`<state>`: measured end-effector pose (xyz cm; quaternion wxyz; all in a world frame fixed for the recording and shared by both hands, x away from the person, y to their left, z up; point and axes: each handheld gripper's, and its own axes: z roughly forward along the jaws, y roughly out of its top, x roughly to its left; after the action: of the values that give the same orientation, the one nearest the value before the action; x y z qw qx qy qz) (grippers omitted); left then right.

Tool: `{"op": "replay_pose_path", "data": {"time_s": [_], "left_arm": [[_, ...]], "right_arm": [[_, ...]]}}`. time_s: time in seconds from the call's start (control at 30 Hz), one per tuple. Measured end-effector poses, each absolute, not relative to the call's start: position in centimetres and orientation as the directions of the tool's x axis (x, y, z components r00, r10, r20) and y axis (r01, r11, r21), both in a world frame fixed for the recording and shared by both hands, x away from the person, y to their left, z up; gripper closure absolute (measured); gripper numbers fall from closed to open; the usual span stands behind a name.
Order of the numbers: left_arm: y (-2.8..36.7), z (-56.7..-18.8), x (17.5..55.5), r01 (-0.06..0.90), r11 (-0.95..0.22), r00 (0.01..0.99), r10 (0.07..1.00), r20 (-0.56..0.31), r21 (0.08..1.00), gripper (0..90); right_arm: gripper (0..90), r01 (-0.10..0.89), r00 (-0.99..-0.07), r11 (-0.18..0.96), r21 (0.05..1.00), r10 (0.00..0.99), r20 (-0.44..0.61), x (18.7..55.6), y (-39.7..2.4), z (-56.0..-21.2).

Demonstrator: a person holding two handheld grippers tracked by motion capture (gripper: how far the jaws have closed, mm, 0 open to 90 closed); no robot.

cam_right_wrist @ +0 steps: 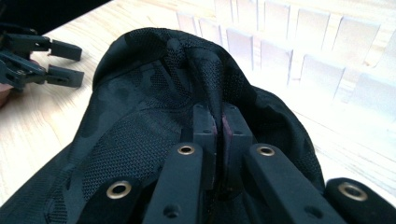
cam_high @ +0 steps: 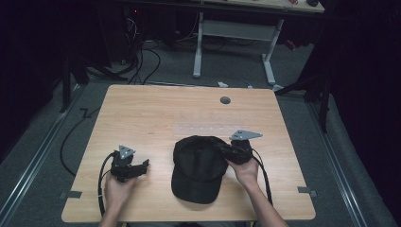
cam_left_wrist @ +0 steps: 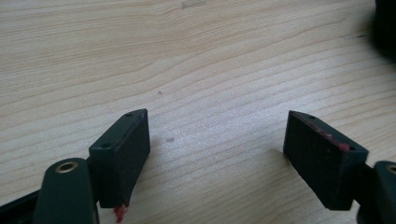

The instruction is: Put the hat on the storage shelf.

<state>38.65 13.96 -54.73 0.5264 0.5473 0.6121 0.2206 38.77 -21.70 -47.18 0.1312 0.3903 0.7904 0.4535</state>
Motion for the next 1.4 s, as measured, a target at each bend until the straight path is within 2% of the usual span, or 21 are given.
{"op": "replay_pose_path", "data": {"time_s": [0.13, 0.23, 0.43, 0.6, 0.77, 0.87, 1.13, 1.4], "left_arm": [[13.7, -54.5, 38.6, 0.462, 0.298, 0.168, 0.895, -0.412, 0.835, 21.8], [13.5, -53.8, 38.4, 0.517, 0.357, 0.186, 0.840, -0.509, 0.778, 23.8], [12.8, -52.6, 37.4, 0.528, 0.371, 0.254, 0.790, -0.559, 0.764, 23.7], [11.7, -50.6, 36.4, 0.573, 0.368, 0.336, 0.710, -0.619, 0.733, 21.6], [10.8, -49.7, 36.0, 0.631, 0.358, 0.359, 0.652, -0.668, 0.689, 21.7], [10.4, -49.4, 35.8, 0.648, 0.350, 0.368, 0.634, -0.680, 0.677, 21.5], [7.8, -47.0, 34.6, 0.687, 0.269, 0.468, 0.545, -0.695, 0.674, 20.1], [6.4, -46.2, 35.4, 0.717, 0.258, 0.468, 0.511, -0.721, 0.647, 18.5]], "right_arm": [[86.9, 0.483, -0.669, 0.278, 0.830, 0.729, 0.145, 38.6, -22.1, -46.8], [87.0, 0.467, -0.676, 0.277, 0.840, 0.723, 0.138, 38.3, -22.6, -46.3], [87.0, 0.440, -0.684, 0.261, 0.859, 0.717, 0.132, 37.7, -23.5, -45.2], [87.0, 0.419, -0.689, 0.237, 0.877, 0.712, 0.136, 37.4, -24.3, -44.2], [87.0, 0.393, -0.695, 0.234, 0.889, 0.709, 0.120, 37.1, -24.9, -43.5], [87.0, 0.379, -0.701, 0.241, 0.893, 0.705, 0.107, 36.9, -25.0, -43.2], [87.0, 0.307, -0.740, 0.273, 0.912, 0.670, 0.049, 36.5, -24.8, -42.0], [87.0, 0.287, -0.764, 0.280, 0.916, 0.644, 0.043, 36.5, -24.4, -41.7]]}}
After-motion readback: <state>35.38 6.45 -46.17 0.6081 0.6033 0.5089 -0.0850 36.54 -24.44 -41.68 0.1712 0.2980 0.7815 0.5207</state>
